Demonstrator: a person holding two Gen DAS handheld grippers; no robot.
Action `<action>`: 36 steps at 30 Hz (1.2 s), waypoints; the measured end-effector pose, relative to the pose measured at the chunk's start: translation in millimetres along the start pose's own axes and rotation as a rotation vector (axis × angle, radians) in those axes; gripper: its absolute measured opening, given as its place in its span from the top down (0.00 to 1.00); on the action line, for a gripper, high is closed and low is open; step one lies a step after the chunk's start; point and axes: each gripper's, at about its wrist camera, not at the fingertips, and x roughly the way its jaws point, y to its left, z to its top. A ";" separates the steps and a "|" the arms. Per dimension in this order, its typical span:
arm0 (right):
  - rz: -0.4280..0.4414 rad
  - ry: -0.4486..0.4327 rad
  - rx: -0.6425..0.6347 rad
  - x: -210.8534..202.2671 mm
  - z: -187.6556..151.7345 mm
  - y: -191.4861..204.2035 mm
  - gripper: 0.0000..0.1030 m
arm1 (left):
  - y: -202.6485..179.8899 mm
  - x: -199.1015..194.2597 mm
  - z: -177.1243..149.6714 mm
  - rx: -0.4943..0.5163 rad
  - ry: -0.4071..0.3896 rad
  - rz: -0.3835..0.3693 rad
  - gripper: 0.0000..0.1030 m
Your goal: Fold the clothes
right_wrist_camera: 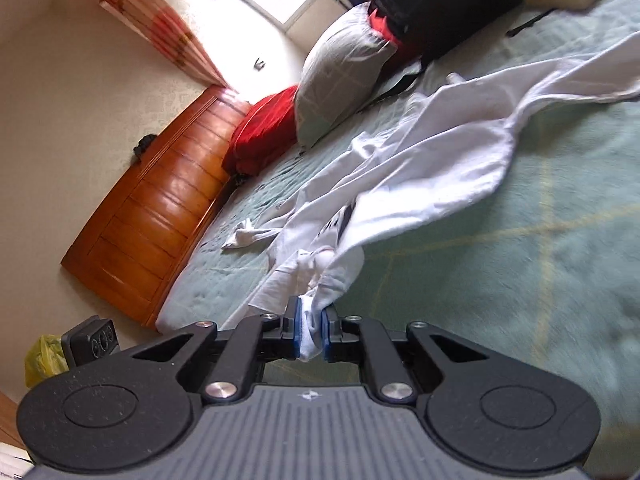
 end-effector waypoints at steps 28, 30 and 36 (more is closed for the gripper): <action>-0.325 -0.067 0.120 -55.6 -10.2 -53.6 0.72 | 89.9 -68.1 -17.0 -0.085 -0.083 0.088 0.15; -0.308 -0.046 0.123 -49.1 -9.2 -60.5 0.68 | 113.2 -60.8 -19.7 -0.099 -0.085 0.123 0.16; -0.259 0.012 0.187 -39.1 -27.1 -86.2 0.46 | 155.3 -25.5 -39.7 -0.172 -0.015 0.037 0.18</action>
